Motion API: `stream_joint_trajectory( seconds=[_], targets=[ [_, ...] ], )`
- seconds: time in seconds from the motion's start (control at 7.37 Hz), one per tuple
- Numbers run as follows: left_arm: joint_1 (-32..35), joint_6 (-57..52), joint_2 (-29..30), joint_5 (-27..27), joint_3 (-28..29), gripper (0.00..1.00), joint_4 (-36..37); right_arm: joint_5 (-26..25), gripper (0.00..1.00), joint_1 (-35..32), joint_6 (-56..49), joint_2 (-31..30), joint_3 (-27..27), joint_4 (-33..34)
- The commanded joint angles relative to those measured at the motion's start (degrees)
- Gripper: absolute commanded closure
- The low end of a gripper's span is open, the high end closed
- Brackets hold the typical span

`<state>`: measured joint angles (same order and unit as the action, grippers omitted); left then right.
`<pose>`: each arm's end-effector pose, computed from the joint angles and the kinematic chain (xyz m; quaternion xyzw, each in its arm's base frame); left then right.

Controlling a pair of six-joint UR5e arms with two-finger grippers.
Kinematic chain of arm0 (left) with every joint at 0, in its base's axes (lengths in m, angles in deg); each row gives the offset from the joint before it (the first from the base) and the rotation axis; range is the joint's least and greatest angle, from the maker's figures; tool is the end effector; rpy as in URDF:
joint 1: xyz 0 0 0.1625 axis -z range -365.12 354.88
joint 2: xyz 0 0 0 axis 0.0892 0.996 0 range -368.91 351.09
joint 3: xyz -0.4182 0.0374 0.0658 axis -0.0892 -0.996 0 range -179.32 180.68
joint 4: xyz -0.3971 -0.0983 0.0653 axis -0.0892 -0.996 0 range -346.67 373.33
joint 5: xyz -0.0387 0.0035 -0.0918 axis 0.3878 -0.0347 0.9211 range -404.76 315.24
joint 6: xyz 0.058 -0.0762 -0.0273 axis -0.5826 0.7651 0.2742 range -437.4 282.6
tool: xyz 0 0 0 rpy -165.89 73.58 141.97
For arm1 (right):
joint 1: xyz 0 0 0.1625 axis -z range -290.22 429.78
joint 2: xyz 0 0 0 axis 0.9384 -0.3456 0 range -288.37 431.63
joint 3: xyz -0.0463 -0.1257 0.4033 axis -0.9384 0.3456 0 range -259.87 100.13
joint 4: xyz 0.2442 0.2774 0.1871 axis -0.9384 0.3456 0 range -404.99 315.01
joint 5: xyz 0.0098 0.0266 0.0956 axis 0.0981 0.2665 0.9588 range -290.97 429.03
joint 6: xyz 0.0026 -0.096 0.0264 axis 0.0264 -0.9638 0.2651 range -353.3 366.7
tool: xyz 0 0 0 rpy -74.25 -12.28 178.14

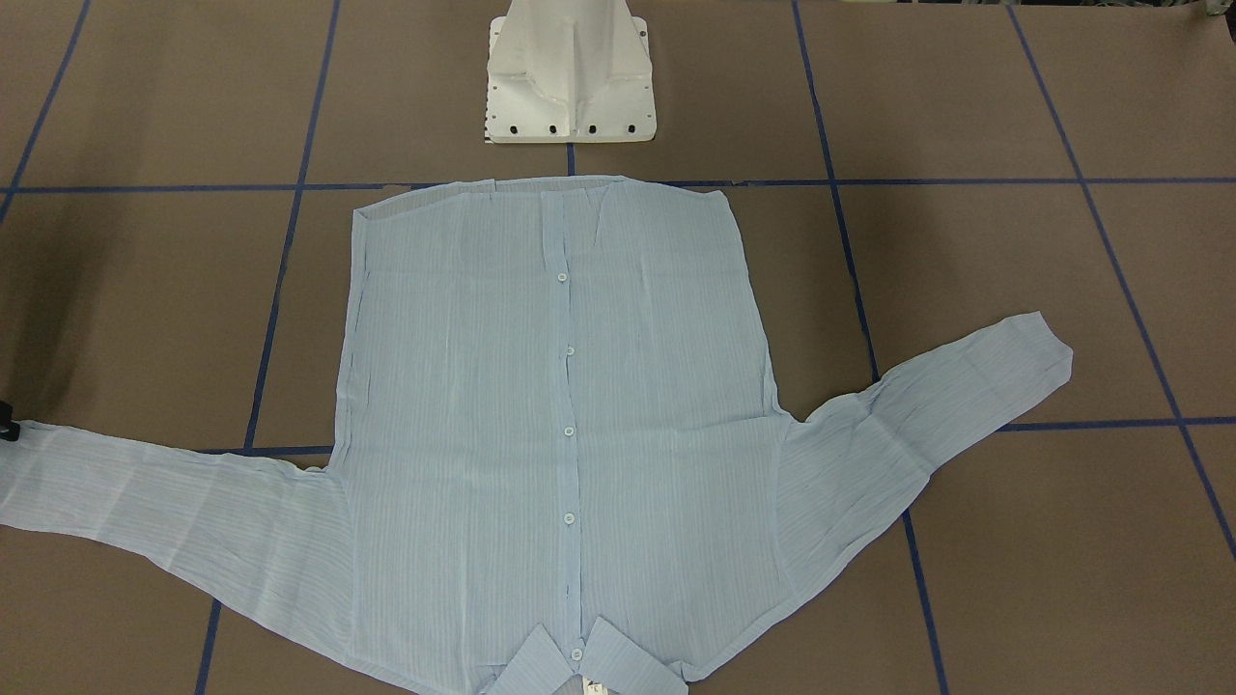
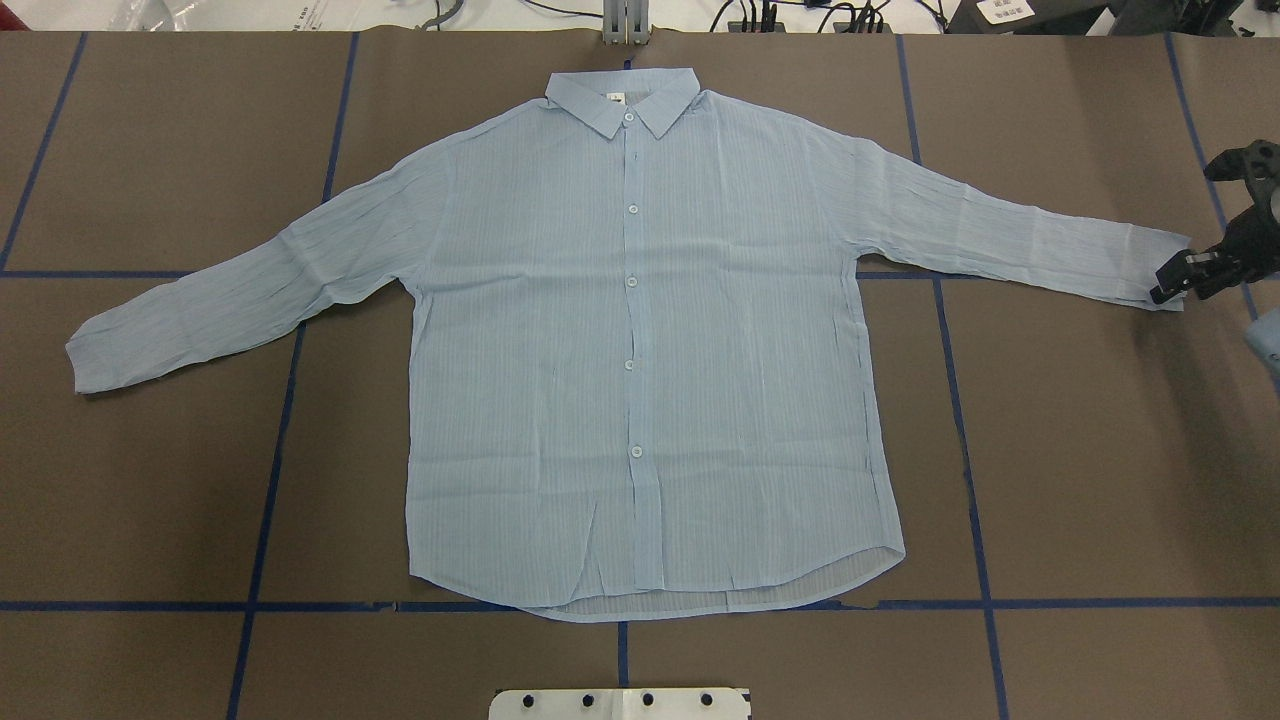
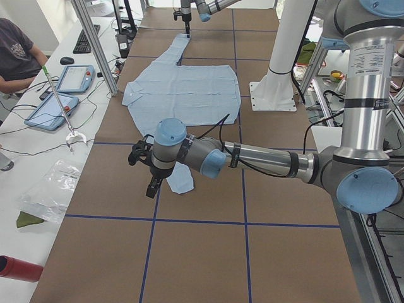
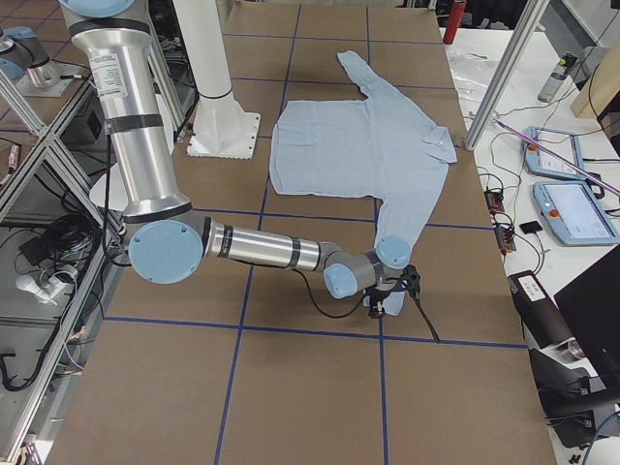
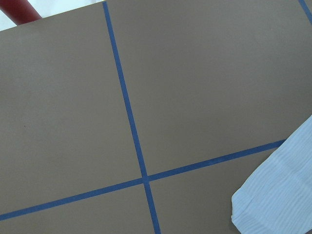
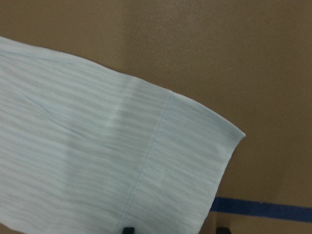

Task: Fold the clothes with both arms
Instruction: 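Lower the right gripper onto the sleeve cuff nearest it and grasp it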

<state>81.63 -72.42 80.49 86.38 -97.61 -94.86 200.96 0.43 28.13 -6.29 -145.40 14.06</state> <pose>-0.0390 -0.5097 0.5590 0.1846 0.3566 0.0649 0.9136 -0.1456 -0.5758 0.7008 0.0137 -0.3836 -0.0513 0.9220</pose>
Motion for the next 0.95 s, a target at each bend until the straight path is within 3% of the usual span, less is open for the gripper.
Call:
stream_joint_trajectory(
  seconds=[0.0, 0.41, 0.54, 0.68, 0.81],
  targets=[
    [0.0, 0.0, 0.1, 0.0, 0.0, 0.00, 0.0, 0.0, 0.72, 0.0, -0.1, 0.3, -0.1, 0.2],
    [-0.1, 0.1, 0.2, 0.0, 0.0, 0.00, 0.0, 0.1, 0.83, 0.0, -0.2, 0.4, -0.7, 0.0],
    [-0.1, 0.1, 0.3, 0.0, 0.1, 0.00, 0.0, 0.2, 0.91, -0.1, -0.3, 0.4, -1.9, -0.2],
    [-0.1, 0.0, 0.3, 0.0, 0.1, 0.00, 0.0, 0.1, 1.00, -0.3, -0.3, 0.4, -4.8, -0.2],
    [0.0, 0.0, 0.3, 0.0, 0.1, 0.00, 0.0, 0.2, 1.00, -0.3, -0.3, 0.6, -7.5, -0.2]
  ],
)
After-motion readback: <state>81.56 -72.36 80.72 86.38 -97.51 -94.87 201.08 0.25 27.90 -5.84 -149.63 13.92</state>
